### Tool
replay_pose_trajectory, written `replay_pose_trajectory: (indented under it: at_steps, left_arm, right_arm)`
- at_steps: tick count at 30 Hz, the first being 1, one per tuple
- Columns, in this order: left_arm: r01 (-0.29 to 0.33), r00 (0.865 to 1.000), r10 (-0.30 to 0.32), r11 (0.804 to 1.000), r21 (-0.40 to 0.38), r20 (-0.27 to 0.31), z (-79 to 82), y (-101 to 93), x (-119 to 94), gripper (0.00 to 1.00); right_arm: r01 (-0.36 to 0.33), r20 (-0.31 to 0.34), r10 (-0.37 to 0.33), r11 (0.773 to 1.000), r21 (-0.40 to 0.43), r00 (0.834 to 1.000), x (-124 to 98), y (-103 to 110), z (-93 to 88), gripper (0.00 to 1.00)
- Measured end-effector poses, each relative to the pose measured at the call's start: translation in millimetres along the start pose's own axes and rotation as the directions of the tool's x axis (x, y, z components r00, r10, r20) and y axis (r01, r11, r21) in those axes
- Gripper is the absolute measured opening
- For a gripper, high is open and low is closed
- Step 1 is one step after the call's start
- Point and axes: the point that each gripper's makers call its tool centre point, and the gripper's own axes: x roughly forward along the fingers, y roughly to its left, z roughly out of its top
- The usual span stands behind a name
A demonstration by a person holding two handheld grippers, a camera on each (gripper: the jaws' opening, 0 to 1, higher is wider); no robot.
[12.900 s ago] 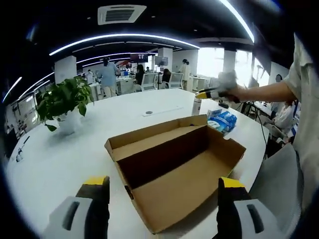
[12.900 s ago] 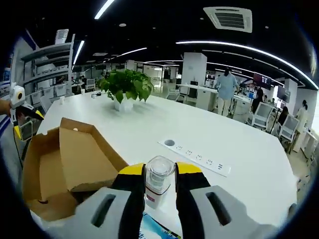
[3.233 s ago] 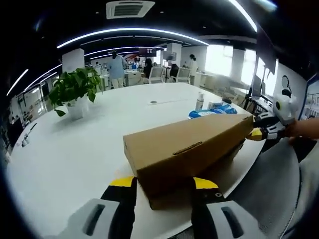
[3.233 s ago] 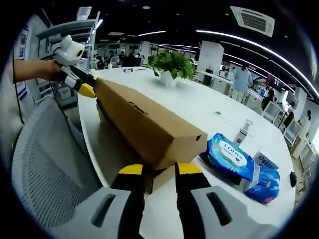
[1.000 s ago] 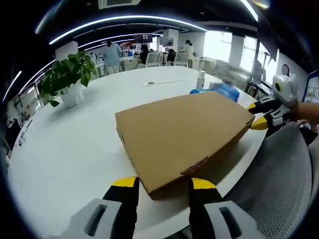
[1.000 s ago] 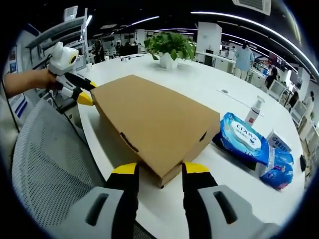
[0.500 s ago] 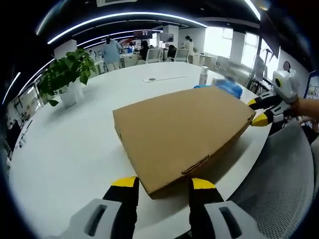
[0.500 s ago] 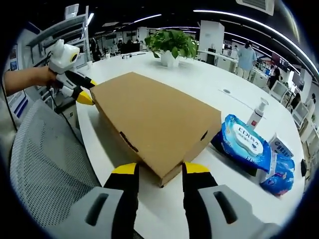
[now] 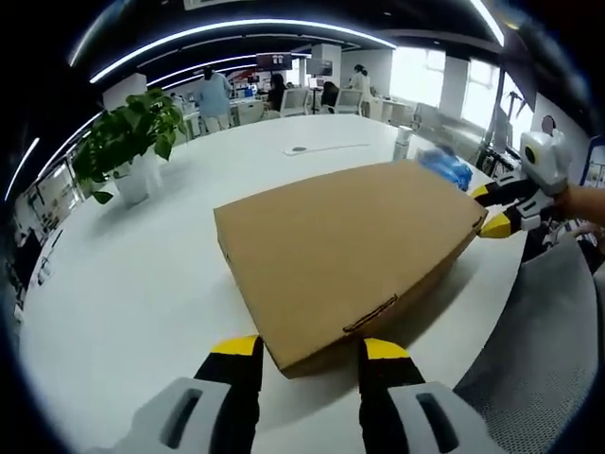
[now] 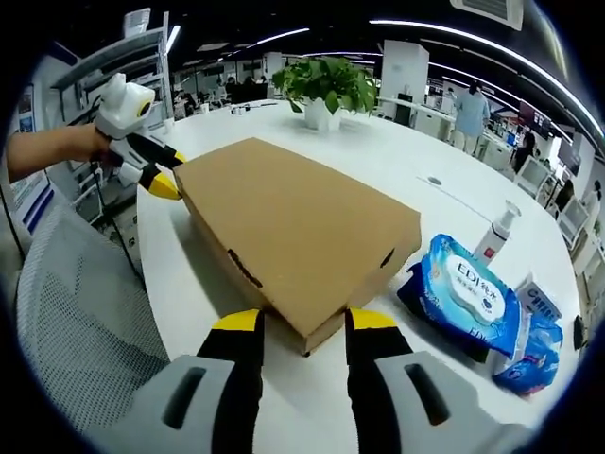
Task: Operate the shoe box by opening the lid, removing the specified soft item, and placing it in the target area until the item is outside and the box remains undamaged.
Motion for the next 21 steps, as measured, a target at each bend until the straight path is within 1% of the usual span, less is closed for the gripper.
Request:
replay_pose_trajectory:
  at_steps: [10, 21]
  left_arm:
    - [0.002, 1.000, -0.002, 1.000, 0.005, 0.003, 18.9, 19.1, 16, 0.41]
    - [0.008, 1.000, -0.008, 1.000, 0.010, 0.012, 44.0, 34.6, 40, 0.40]
  right_arm:
    - [0.005, 0.009, -0.005, 1.000, 0.006, 1.000, 18, -19, 15.7, 0.31]
    - [0.017, 0.011, -0.017, 1.000, 0.006, 1.000, 36, -50, 30.4, 0.32]
